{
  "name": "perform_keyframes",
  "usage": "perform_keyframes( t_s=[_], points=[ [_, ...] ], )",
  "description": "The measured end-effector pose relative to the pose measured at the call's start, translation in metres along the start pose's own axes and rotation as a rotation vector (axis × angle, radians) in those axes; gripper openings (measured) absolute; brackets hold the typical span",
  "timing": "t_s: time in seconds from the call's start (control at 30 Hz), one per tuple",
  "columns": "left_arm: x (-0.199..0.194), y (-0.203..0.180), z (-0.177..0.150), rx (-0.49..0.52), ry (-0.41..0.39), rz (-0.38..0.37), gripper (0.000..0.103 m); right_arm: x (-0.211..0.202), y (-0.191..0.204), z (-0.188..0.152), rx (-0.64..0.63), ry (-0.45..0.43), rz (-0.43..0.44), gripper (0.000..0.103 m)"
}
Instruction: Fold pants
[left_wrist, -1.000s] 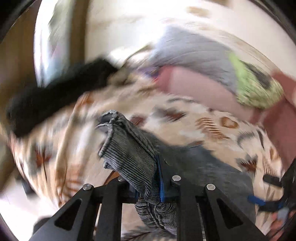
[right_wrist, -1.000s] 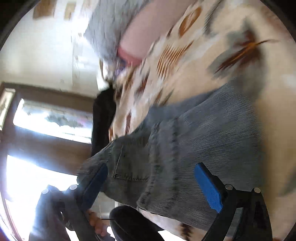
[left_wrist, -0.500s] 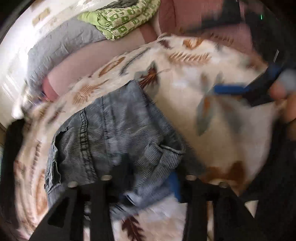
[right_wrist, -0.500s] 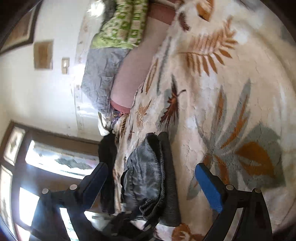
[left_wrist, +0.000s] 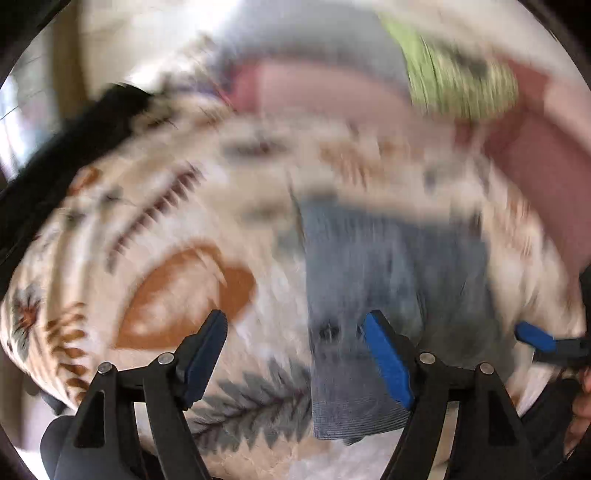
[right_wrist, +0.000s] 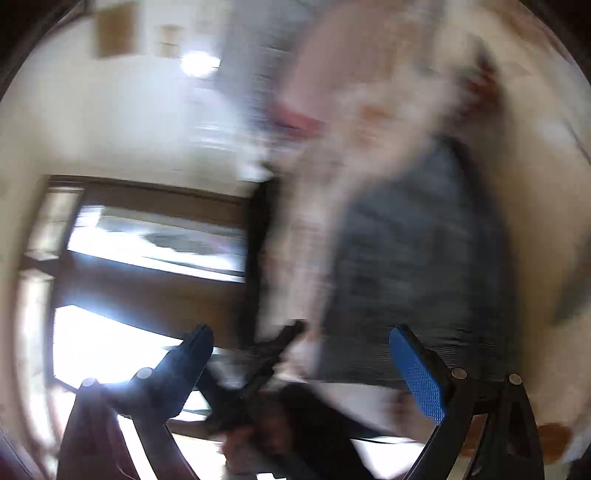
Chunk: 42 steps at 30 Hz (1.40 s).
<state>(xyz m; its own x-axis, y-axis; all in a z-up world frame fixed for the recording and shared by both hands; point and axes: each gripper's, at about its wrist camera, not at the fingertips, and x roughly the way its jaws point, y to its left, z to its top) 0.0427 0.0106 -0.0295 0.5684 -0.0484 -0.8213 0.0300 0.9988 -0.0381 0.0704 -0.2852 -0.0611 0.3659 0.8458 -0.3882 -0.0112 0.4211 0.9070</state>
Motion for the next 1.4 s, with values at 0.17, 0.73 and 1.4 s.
perform_keyframes(
  t_s=[0.17,0.73,1.4],
  points=[
    [-0.002,-0.025,-0.013,0.135,-0.063,0.089,0.077,-0.008,-0.022,-0.010,0.090,-0.014,-0.083,0.082],
    [0.027,-0.053,-0.001,0.098,0.029,-0.038,0.078,0.051,-0.014,0.080,0.034,-0.026,-0.276,0.085],
    [0.017,-0.047,0.001,0.061,0.012,-0.058,0.083,0.016,0.060,-0.023,-0.256,-0.009,-0.239,0.091]
  ],
)
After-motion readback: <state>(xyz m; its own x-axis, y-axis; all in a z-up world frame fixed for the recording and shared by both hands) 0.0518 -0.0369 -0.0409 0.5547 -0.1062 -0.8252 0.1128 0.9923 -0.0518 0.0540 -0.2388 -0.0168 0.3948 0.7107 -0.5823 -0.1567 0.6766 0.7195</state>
